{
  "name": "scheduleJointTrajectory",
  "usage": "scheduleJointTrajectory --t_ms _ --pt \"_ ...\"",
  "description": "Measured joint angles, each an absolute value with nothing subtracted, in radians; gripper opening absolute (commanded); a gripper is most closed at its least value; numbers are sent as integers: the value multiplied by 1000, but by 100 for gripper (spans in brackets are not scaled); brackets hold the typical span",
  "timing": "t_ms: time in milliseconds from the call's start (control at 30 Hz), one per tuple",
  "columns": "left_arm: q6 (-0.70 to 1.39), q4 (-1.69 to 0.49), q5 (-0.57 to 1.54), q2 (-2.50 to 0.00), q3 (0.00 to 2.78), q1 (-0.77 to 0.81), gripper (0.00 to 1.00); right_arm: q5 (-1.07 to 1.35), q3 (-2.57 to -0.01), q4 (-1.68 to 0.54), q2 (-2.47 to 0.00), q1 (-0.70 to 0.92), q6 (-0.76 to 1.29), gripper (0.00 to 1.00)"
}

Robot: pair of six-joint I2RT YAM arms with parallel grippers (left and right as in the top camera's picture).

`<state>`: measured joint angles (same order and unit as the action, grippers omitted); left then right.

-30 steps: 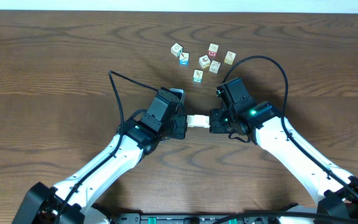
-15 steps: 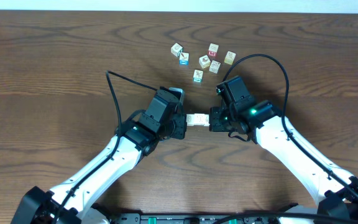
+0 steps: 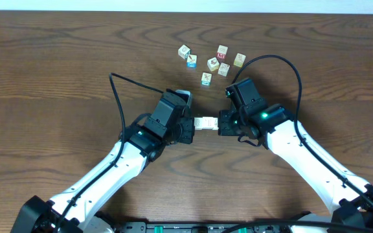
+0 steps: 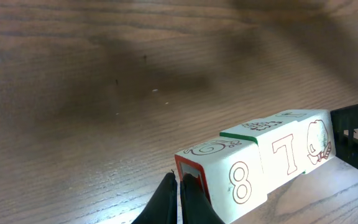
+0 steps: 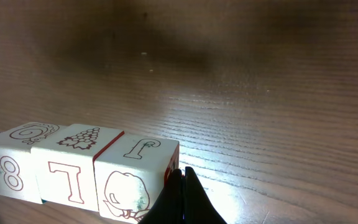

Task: Lift 3 blocks

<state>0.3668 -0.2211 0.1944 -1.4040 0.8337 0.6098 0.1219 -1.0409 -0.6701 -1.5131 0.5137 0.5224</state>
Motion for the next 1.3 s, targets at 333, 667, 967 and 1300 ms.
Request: scheduleJointTrajectory --t_ms 333,667,967,1300 --pt "367 -223 191 -1404 848 610 7 111 -1048 -675 -1504 513 523 1" --pt "367 -224 191 -1404 850 610 7 110 -1058 -688 -1504 513 522 1" --pt "370 -224 168 -1397 854 609 7 112 -1090 -710 -1504 513 522 1" --pt "370 -229 169 -1369 854 609 7 112 -1098 -714 -1503 513 522 1"
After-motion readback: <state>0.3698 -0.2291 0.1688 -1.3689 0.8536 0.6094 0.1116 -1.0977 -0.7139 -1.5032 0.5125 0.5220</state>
